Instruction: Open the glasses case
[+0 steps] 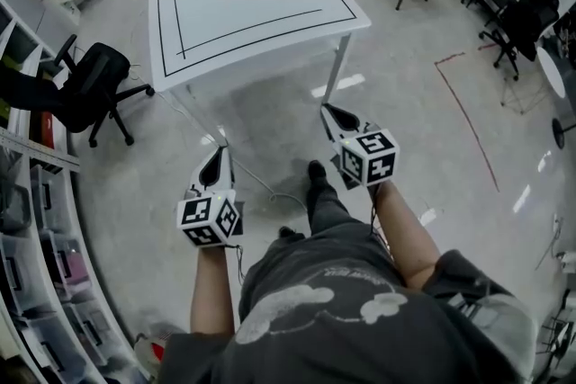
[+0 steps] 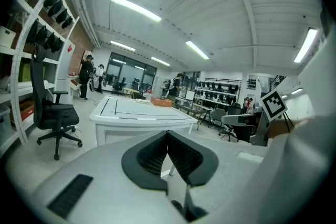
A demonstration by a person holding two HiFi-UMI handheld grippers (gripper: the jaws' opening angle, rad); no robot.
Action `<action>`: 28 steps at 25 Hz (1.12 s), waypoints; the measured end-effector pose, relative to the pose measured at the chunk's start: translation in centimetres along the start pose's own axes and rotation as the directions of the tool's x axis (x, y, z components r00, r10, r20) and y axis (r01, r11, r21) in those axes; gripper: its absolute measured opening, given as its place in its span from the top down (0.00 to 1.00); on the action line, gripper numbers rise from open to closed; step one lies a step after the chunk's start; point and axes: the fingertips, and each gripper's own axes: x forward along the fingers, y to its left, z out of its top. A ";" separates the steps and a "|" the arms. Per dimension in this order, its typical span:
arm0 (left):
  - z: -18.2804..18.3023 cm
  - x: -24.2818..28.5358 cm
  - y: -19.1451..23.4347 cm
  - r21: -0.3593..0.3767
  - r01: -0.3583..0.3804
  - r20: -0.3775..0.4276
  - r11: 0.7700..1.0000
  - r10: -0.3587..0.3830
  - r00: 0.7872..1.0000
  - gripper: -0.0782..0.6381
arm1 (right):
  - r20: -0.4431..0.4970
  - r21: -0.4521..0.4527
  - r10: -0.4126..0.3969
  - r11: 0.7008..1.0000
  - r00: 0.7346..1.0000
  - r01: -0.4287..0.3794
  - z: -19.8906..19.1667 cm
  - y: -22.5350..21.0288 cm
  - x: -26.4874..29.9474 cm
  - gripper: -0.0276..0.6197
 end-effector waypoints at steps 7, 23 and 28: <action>1.1 3.7 2.5 0.008 -0.051 -0.016 0.999 0.052 0.999 0.89 | -0.004 0.029 -0.006 1.000 1.000 0.006 0.4 -3.2 4.3 0.96; 7.4 22.8 7.3 0.021 -0.204 -0.058 0.979 0.205 0.977 0.89 | -0.028 0.052 0.097 0.994 0.995 -0.095 7.4 -16.9 23.3 0.96; 9.5 28.3 7.4 0.027 -0.254 -0.047 0.967 0.255 0.966 0.89 | -0.039 0.040 0.133 0.991 0.990 -0.131 9.2 -21.6 27.5 0.96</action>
